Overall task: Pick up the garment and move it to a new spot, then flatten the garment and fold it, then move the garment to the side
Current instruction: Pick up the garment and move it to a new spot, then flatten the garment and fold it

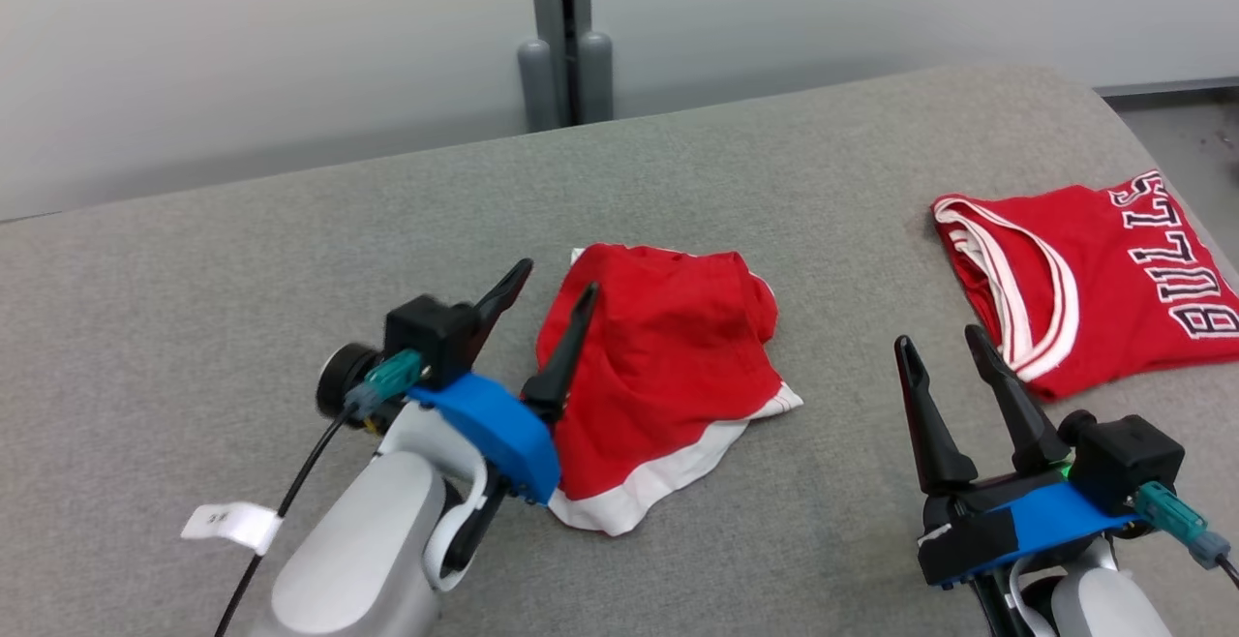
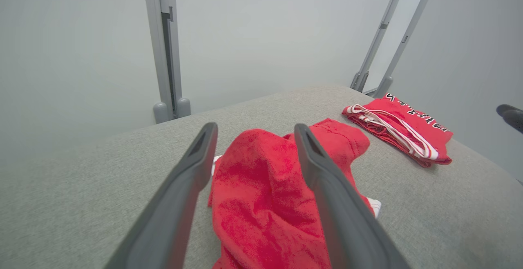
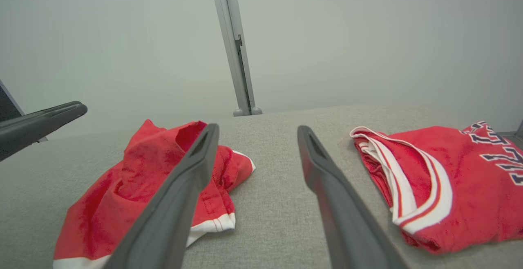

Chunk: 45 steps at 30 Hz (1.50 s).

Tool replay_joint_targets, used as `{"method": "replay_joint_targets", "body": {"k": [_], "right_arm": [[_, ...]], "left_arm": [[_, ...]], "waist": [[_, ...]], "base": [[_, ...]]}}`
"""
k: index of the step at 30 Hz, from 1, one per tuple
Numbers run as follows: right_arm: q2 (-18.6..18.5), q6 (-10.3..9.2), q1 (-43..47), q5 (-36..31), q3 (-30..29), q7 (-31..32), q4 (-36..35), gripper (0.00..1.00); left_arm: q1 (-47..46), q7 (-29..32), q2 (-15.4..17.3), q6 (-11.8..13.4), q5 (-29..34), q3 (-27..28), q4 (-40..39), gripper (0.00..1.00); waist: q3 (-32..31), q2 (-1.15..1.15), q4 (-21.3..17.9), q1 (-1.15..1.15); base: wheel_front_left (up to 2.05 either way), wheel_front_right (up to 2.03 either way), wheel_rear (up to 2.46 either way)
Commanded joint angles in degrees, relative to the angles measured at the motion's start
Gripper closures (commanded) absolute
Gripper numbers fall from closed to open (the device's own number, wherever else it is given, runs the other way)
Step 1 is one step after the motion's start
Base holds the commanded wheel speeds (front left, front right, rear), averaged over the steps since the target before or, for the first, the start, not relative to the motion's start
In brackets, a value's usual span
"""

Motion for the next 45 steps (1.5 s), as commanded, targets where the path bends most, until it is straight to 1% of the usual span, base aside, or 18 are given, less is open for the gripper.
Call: {"method": "replay_joint_targets", "body": {"k": [1, 5, 9, 11, 14, 20, 24, 27, 37, 42, 45], "right_arm": [[-0.35, 0.01, 0.65, -0.49, -0.01, 0.27, -0.14, 0.0], [-0.43, 0.01, 1.69, -0.35, 0.0, 1.22, -0.13, 0.0], [-0.4, 0.01, 3.43, -0.18, -0.54, 1.92, -0.39, 0.0], [-0.48, 0.01, 4.16, -0.01, -0.65, 2.46, -0.43, 0.0], [-0.53, 0.01, 5.19, 0.08, -0.8, 2.93, -0.27, 0.0], [-0.44, 0.01, 6.32, 0.19, -0.62, 3.59, -0.55, 0.0], [-0.5, 0.01, 6.98, 0.38, -0.77, 3.81, -0.6, 0.0], [-0.46, 0.01, 7.1, 0.48, -0.93, 3.88, -0.77, 0.0], [0.06, 0.01, 6.71, 0.42, -0.75, 3.68, -0.78, 0.0], [-0.53, 0.01, 3.68, 0.22, 0.04, 5.7, 0.24, 0.0], [-0.17, 0.01, 0.9, 0.57, -0.13, 9.8, 3.58, 0.0]], "left_arm": [[1.66, -1.12, 1.08, 0.55, -0.13, 0.47, -0.26, 0.0], [6.54, -5.37, 3.0, 2.59, -1.31, 3.2, -3.08, 0.0], [12.62, -7.92, 5.26, 5.37, -2.05, 6.45, -6.51, 0.0], [15.4, -8.5, 6.09, 6.81, -1.7, 7.84, -8.07, 0.0], [18.98, -8.94, 7.16, 8.28, -1.37, 9.69, -9.74, 0.0], [25.75, -9.18, 7.94, 10.48, -1.29, 14.43, -12.68, 0.0], [29.05, -9.2, 7.7, 10.5, -0.61, 16.54, -14.27, 0.0], [30.1, -9.21, 7.44, 10.17, -0.01, 17.05, -14.92, 0.0], [29.32, -9.22, 6.96, 9.54, 1.02, 17.77, -15.29, 0.0], [28.41, -9.22, 6.92, 9.21, 1.24, 17.86, -15.63, 0.0], [27.68, -9.22, 6.96, 9.12, 1.35, 17.83, -15.75, 0.0]], "waist": [[-0.41, 0.0, 0.57, 0.0], [-2.84, 0.0, 2.81, 0.0], [-4.81, 0.0, 4.7, 0.0], [-5.43, 0.0, 5.51, 0.0], [-6.26, 0.0, 6.46, 0.0], [-7.0, 0.0, 6.98, 0.0], [-7.24, 0.0, 6.97, 0.0], [-7.24, 0.0, 6.89, 0.0], [-6.49, 0.0, 6.47, 0.0], [-5.22, 0.0, 6.69, 0.0], [-3.95, 0.0, 7.1, 0.0]], "base": [[0.0, 0.0, 0.0], [0.0, 0.0, 0.0], [0.0, 0.0, 0.0], [0.0, 0.0, 0.0], [0.0, 0.0, 0.0], [0.0, 0.0, 0.0], [0.0, 0.0, 0.0], [0.0, 0.0, 0.0], [0.0, 0.0, 0.0], [0.0, 0.0, 0.0], [0.0, 0.0, 0.0]]}}
